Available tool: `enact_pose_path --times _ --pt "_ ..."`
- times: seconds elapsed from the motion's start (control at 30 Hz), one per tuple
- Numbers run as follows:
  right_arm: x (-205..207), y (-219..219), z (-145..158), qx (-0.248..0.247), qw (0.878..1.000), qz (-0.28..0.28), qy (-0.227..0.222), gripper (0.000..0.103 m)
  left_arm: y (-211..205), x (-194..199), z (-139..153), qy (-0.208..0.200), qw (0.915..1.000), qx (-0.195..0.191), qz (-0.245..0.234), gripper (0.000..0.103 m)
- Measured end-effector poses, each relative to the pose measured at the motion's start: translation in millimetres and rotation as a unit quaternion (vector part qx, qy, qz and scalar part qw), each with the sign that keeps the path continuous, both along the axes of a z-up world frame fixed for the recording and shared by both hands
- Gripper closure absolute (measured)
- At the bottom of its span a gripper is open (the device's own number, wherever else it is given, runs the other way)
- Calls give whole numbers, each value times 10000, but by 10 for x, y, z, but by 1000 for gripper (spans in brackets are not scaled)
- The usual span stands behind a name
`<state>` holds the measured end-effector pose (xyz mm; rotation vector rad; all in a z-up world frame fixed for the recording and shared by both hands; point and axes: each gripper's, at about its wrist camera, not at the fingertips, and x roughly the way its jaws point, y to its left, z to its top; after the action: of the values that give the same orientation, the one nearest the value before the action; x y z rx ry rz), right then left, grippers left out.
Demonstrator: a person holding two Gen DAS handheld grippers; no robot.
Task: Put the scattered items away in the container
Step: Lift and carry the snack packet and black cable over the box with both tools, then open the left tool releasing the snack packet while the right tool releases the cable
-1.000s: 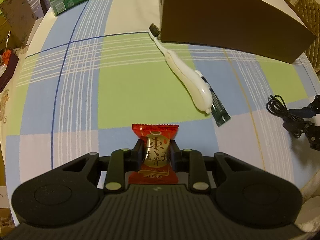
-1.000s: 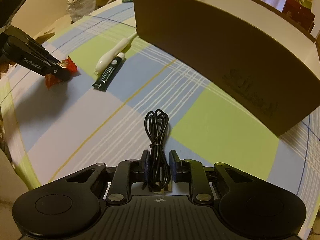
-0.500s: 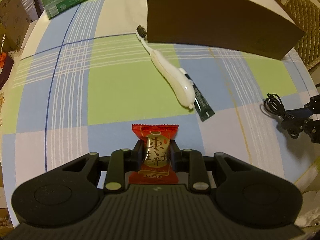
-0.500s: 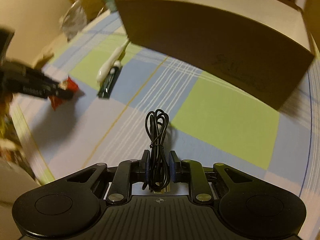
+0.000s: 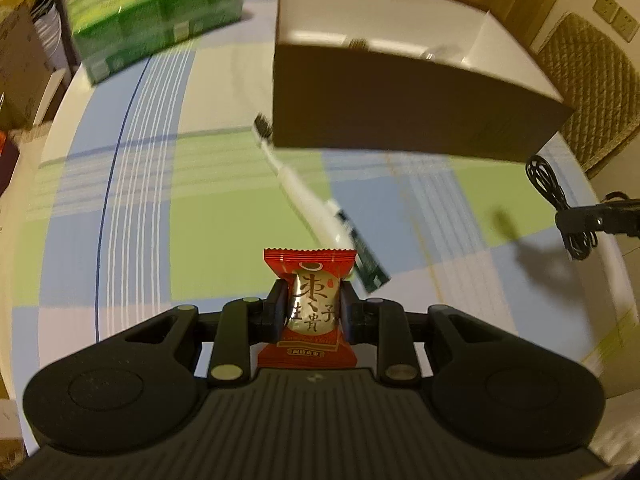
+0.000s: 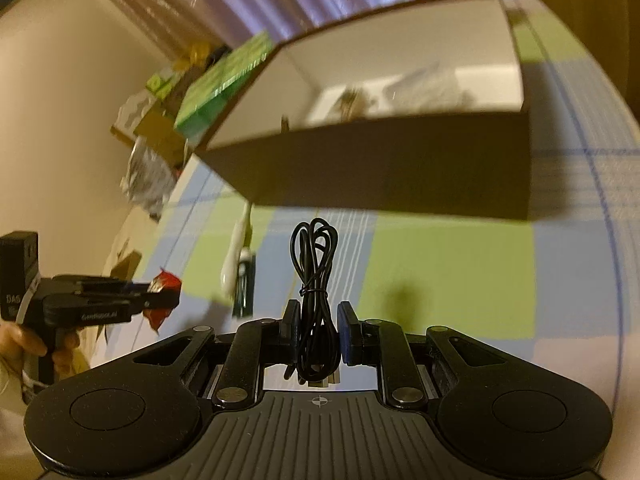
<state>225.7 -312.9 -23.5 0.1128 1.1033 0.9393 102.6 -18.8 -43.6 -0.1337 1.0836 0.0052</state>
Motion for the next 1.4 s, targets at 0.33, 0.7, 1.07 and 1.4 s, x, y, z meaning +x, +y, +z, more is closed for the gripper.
enact_pose_path --times 0.33,0.7,1.07,1.4 --pt "320 -71 453 108 9978 -303 -583 81 -50 399 458 -657 9969 107 -428 81" --pt "919 258 778 -297 9900 -319 -1344 81 -98 1294 887 -1222 9877 345 -907 81" --pt "1751 875 462 -1706 9693 -259 -1753 81 -257 2504 568 -636 9850 840 -1364 81" --pt "2193 1027 84 -2347 9564 -410 -1688 81 -255 3136 64 -111 9828 1123 -1459 81"
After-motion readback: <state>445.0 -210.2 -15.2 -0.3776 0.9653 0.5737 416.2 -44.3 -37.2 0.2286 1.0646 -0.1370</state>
